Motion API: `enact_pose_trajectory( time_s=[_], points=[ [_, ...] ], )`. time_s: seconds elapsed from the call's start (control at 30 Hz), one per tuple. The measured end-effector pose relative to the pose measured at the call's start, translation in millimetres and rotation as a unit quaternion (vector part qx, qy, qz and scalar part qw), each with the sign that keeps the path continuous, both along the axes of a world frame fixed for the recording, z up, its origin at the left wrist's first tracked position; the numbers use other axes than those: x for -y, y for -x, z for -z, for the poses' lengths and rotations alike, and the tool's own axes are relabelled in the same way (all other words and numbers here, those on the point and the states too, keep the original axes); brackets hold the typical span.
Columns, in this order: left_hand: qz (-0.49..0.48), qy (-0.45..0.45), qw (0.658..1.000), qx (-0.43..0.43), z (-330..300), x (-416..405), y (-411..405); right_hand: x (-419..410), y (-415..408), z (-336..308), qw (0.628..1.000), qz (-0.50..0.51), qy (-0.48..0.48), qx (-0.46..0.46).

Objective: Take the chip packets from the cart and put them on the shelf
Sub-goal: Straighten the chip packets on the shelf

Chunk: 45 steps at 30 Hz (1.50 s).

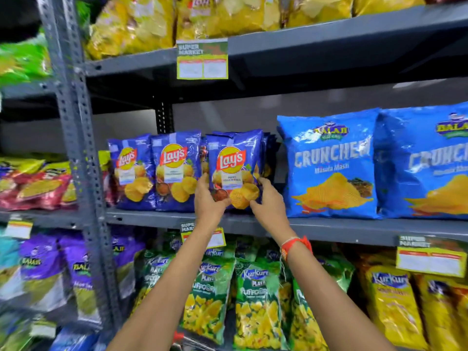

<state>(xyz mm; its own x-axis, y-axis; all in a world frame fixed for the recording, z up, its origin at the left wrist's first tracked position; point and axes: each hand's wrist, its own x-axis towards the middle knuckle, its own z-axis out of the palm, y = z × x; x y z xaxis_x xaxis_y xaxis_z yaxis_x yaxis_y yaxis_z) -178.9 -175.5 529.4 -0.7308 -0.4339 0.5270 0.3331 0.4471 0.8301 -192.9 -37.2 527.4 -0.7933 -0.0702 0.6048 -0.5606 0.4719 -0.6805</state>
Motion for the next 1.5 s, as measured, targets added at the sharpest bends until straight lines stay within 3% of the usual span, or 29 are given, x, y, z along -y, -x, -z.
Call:
enact_pose_trajectory(
  time_s=[0.2,0.43,0.63,0.77,0.87,1.0,1.1,1.5],
  points=[
    [-0.002,0.031,1.0,0.003,3.8,9.7,-4.0,10.2,0.4,1.1,1.0,0.022,-0.017,-0.011],
    [0.011,0.001,1.0,-0.012,6.3,6.7,-9.6,1.5,-7.0,2.6,1.0,0.01,-0.012,-0.01],
    [-0.072,0.007,0.986,-0.151,-3.6,-28.9,-34.8,-47.8,-33.1,-20.2,0.983,0.054,0.126,-0.122],
    [0.009,0.031,0.971,-0.238,-17.4,-77.9,-38.4,-106.4,-40.0,-33.2,0.941,0.214,0.185,-0.185],
    [0.118,0.082,0.976,-0.166,-21.8,-118.1,-27.1,-147.5,-30.5,-29.7,0.94,0.275,0.137,-0.147],
    [0.154,0.098,0.983,0.011,-20.7,-144.5,0.0,-183.0,-13.5,-17.2,0.974,0.219,0.056,-0.007],
    [0.179,0.089,0.977,0.08,-17.4,-149.0,5.9,-193.7,-8.5,-11.0,0.984,0.169,0.025,0.051],
    [0.165,0.049,0.985,-0.02,-1.2,-162.3,5.1,-204.9,-4.1,4.1,0.985,0.166,0.042,-0.017]
  ],
)
